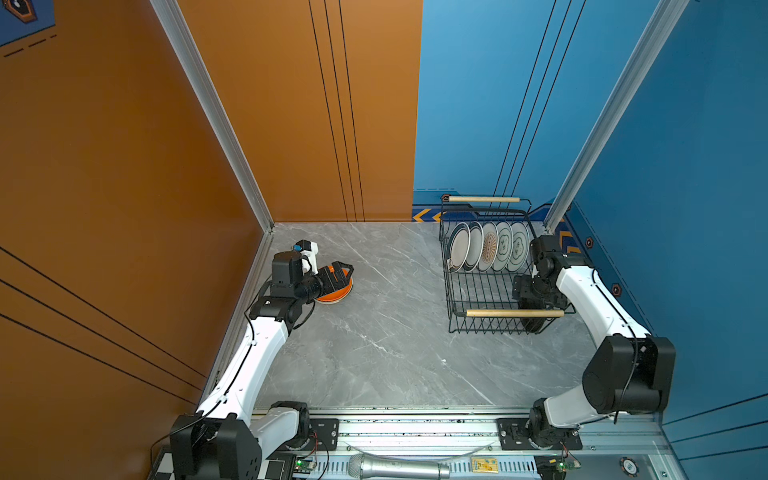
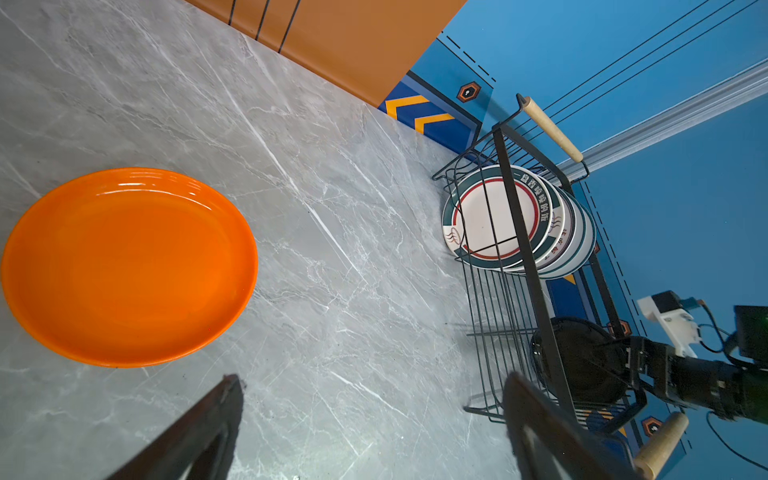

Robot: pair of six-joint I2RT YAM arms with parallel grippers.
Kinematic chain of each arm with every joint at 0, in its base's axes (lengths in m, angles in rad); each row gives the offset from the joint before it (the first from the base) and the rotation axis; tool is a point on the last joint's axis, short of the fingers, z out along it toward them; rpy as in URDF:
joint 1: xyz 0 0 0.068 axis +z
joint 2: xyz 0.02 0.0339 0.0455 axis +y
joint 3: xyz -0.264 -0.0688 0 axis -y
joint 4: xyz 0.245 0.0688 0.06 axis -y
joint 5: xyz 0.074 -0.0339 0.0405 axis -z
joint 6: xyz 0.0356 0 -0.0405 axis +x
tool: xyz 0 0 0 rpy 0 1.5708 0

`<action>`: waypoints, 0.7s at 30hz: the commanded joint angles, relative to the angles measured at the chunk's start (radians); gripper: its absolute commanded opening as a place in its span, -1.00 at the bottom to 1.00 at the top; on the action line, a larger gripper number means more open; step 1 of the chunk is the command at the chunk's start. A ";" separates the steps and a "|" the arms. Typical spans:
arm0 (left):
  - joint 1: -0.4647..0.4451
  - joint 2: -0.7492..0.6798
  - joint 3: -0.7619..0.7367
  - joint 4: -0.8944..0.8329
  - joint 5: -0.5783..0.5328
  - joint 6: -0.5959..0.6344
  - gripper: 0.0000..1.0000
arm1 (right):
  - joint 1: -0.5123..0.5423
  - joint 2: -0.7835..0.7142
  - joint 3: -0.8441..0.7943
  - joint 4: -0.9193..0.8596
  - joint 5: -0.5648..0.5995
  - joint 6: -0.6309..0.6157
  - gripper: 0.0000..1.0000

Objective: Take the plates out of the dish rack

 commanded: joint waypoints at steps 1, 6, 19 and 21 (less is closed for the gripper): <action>-0.016 -0.015 -0.019 0.027 0.018 0.015 0.96 | -0.010 0.015 0.005 -0.036 0.013 -0.008 0.69; -0.022 -0.026 -0.052 0.079 0.002 -0.017 0.96 | -0.026 0.032 0.011 -0.035 0.035 -0.012 0.46; -0.008 0.002 -0.060 0.103 0.008 -0.033 0.96 | -0.033 0.029 -0.024 0.014 0.042 -0.036 -0.21; -0.006 0.007 -0.056 0.095 0.013 -0.034 0.95 | -0.032 0.026 -0.032 0.020 0.045 -0.038 -0.22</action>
